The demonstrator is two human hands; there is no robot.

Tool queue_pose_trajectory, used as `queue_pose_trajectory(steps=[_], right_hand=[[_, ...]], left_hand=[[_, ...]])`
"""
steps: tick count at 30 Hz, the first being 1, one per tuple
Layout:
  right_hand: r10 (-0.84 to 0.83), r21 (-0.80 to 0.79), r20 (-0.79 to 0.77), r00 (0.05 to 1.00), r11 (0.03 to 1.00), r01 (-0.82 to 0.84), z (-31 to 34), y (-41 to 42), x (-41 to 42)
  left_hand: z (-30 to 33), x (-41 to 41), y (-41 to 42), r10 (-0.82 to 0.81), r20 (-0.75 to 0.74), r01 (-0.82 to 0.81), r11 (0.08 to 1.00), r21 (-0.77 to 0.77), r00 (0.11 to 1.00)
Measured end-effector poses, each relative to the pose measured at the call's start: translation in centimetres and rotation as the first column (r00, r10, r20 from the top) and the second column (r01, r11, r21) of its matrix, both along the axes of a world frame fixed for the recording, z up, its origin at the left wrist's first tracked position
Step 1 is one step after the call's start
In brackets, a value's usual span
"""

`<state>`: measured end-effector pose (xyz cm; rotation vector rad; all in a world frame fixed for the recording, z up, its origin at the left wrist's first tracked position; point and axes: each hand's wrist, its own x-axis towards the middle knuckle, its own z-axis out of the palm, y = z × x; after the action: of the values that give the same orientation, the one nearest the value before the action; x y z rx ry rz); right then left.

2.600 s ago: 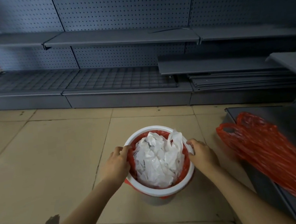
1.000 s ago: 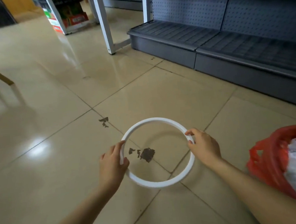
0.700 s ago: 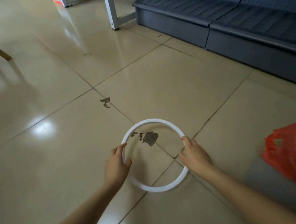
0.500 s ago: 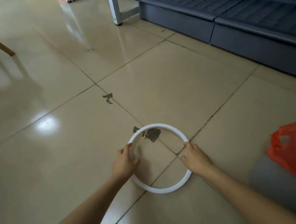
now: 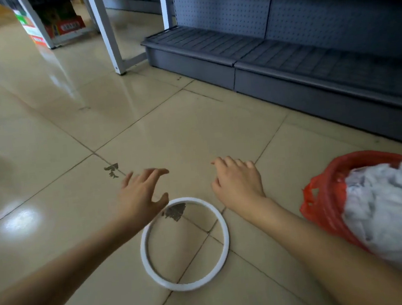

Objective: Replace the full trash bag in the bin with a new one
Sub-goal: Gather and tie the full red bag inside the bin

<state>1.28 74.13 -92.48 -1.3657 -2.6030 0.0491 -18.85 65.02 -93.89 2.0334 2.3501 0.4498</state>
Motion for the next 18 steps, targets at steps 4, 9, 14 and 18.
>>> queue_pose_trajectory(steps=[4,9,14,18], right_hand=[[-0.028,0.13,-0.101,0.994,0.991,0.041,6.5,0.4,3.2],[-0.175,0.21,-0.176,0.969,0.955,0.21,12.6,0.9,10.8],[-0.351,0.268,-0.18,0.919,0.881,0.389,15.0,-0.3,19.1],[-0.447,0.258,-0.149,0.882,0.844,0.471,15.6,-1.6,24.2]], left_hand=[[6.2,2.0,3.4,-0.164,-0.12,0.166,0.986,0.007,0.979],[10.8,9.1,7.4,-0.334,-0.109,0.345,0.932,0.11,0.936],[13.4,18.7,10.3,-0.51,-0.086,0.516,0.831,0.21,0.856],[14.0,25.0,11.0,-0.619,-0.056,0.612,0.751,0.25,0.783]])
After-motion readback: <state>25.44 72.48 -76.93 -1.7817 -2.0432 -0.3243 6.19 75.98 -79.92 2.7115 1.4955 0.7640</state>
